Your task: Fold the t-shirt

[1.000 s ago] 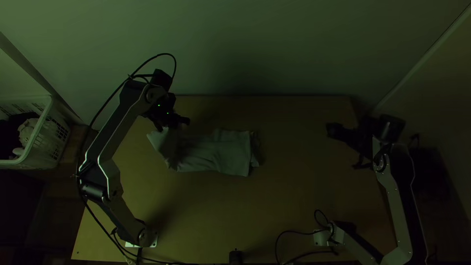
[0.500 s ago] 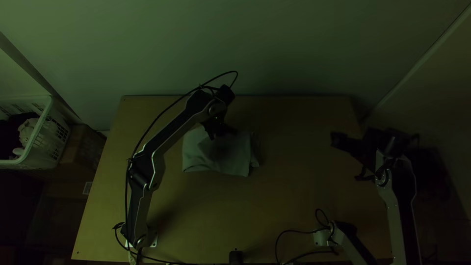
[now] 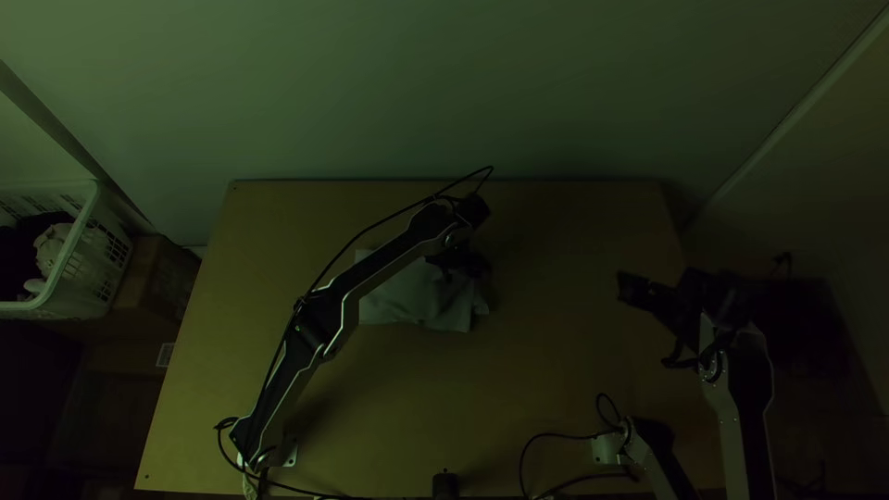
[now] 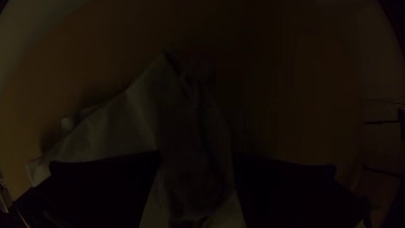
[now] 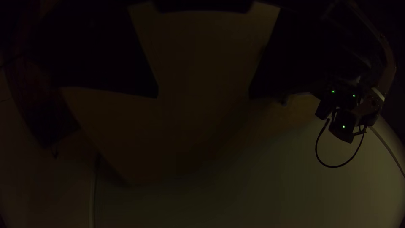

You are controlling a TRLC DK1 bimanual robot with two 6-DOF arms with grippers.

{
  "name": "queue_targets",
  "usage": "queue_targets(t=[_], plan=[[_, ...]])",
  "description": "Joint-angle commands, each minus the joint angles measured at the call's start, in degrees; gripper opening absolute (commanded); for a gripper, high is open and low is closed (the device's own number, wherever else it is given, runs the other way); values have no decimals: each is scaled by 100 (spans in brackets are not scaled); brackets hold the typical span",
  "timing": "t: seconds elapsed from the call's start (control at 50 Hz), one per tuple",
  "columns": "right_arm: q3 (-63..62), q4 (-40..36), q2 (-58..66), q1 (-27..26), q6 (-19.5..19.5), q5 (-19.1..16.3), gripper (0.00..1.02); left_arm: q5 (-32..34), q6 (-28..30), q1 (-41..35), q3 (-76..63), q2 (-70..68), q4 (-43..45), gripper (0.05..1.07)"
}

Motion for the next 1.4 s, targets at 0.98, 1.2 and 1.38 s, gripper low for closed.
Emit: queue_targets(t=[0.98, 1.2, 1.38], plan=[[1383, 1692, 1246, 355, -461, 85, 99, 1003, 674, 2507, -1266, -3648, -161, 103], [1866, 1921, 1211, 258, -514, 208, 99, 1003, 1263, 3552, -2188, -4791, 156, 103], [1963, 2079, 780, 232, -567, 278, 99, 1003, 1658, 4256, -3287, -5854, 788, 103]])
